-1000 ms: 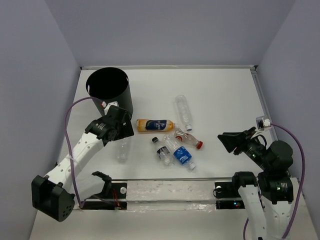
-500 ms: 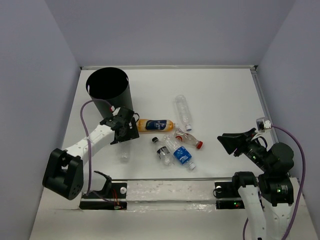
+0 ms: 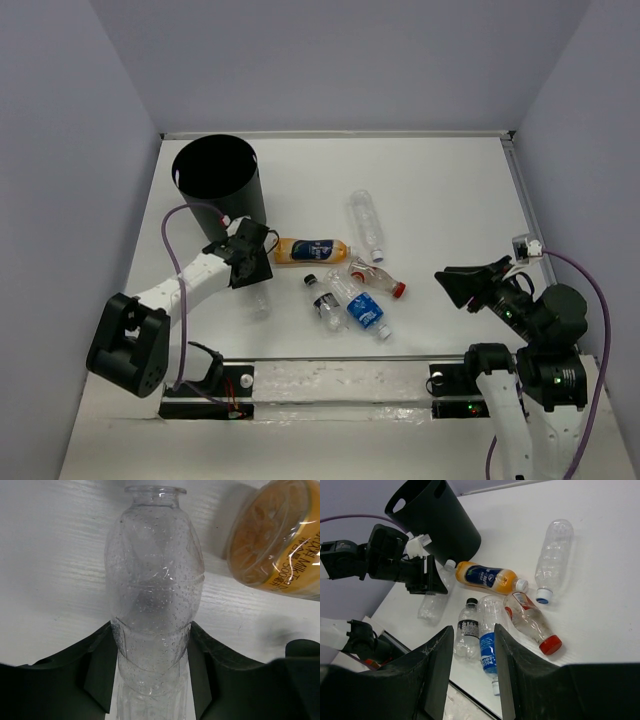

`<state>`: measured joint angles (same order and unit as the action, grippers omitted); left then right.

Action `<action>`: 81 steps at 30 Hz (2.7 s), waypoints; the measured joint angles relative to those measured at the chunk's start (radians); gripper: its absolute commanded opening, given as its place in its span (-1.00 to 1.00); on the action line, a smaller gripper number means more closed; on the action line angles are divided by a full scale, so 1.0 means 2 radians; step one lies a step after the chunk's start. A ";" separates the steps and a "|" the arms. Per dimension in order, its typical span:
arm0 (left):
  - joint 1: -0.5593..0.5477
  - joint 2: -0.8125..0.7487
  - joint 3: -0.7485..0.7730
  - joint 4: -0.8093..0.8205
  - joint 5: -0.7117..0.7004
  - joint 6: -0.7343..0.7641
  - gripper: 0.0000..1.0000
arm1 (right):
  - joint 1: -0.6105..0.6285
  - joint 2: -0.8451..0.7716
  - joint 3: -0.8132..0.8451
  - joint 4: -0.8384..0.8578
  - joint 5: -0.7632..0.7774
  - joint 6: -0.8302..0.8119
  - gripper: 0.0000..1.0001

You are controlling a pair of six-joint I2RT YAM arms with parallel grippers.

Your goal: Put the plastic bottles in the bin

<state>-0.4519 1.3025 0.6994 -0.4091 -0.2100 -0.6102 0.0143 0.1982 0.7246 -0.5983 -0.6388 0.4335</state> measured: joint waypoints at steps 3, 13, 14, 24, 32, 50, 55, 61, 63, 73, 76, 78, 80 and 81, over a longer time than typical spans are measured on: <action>0.000 -0.009 0.000 0.003 0.001 -0.003 -0.10 | 0.000 0.002 0.000 -0.002 0.002 -0.002 -0.13; 0.000 -0.179 0.026 -0.068 0.019 -0.007 -0.15 | 0.000 0.021 0.028 -0.012 0.008 -0.009 -0.14; 0.000 -0.203 0.036 -0.076 0.022 -0.008 -0.15 | 0.000 0.021 0.031 -0.014 0.009 -0.009 -0.14; 0.000 -0.263 0.216 -0.093 0.056 -0.011 -0.16 | 0.000 0.030 0.044 -0.017 0.013 -0.009 -0.14; 0.000 -0.200 0.319 -0.008 0.061 0.012 -0.16 | 0.000 0.030 0.042 -0.014 0.015 -0.007 -0.14; 0.075 -0.083 0.343 0.146 -0.074 0.093 -0.15 | 0.000 0.050 0.006 0.019 0.007 -0.004 -0.14; 0.118 -0.076 0.342 0.182 -0.090 0.105 -0.15 | 0.000 0.050 0.003 0.035 0.001 0.002 -0.14; 0.129 -0.055 0.320 0.239 -0.100 0.130 -0.15 | 0.000 0.050 -0.016 0.055 -0.008 0.006 -0.14; 0.129 -0.050 0.298 0.262 -0.104 0.138 -0.14 | 0.000 0.051 -0.024 0.064 -0.012 0.009 -0.14; 0.129 -0.036 0.176 0.352 -0.120 0.164 0.42 | 0.000 0.091 -0.044 0.132 -0.031 0.036 -0.14; 0.129 -0.036 0.169 0.366 -0.121 0.167 0.76 | 0.000 0.108 -0.061 0.162 -0.033 0.047 -0.11; 0.129 -0.037 0.166 0.377 -0.121 0.167 0.96 | 0.002 0.127 -0.072 0.179 -0.034 0.054 -0.04; 0.129 -0.039 0.163 0.383 -0.118 0.166 0.98 | 0.005 0.158 -0.082 0.202 -0.033 0.059 0.04; 0.129 -0.042 0.161 0.383 -0.117 0.166 0.98 | 0.008 0.176 -0.084 0.210 -0.030 0.060 0.20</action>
<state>-0.1944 1.2186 1.0214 0.3561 -0.4431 -0.2779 0.0299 0.5507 0.5564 -0.1776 -0.6987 0.5545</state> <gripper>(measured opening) 0.983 0.489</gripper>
